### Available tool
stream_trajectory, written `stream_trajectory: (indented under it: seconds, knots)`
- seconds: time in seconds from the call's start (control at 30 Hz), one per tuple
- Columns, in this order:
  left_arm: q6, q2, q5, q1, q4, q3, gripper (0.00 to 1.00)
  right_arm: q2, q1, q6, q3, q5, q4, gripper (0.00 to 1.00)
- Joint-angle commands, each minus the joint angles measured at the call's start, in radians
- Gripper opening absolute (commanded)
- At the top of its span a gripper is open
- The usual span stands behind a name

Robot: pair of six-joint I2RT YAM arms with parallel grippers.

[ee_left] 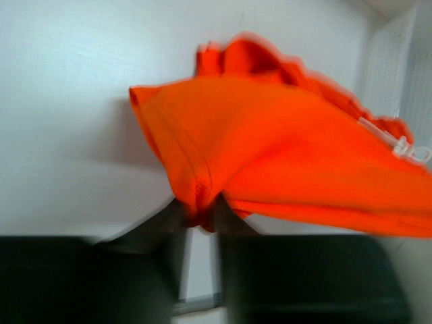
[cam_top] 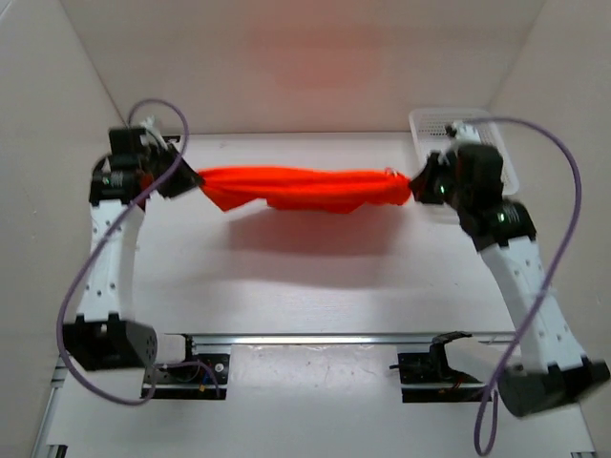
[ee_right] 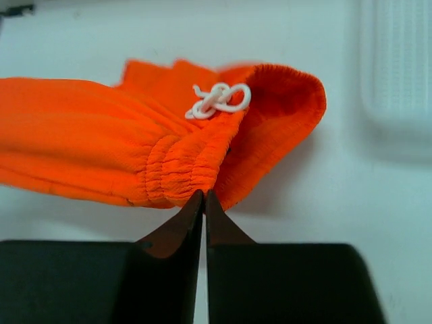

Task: Fold and stack the shorts
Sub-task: Flatten the shorts out

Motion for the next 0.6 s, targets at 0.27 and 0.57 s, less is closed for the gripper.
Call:
stream_trajectory:
  seconds: [0.27, 0.57]
  knots:
    - [-0.139, -0.373, 0.027, -0.059, 0.015, -0.735, 0.95, -0.578, 0.01, 0.421, -0.682, 0.093, -0.172, 0.71]
    - [-0.212, -0.204, -0.039, -0.068, 0.036, -0.807, 0.95, -0.322, 0.01, 0.637, -0.774, -0.098, -0.169, 0.78]
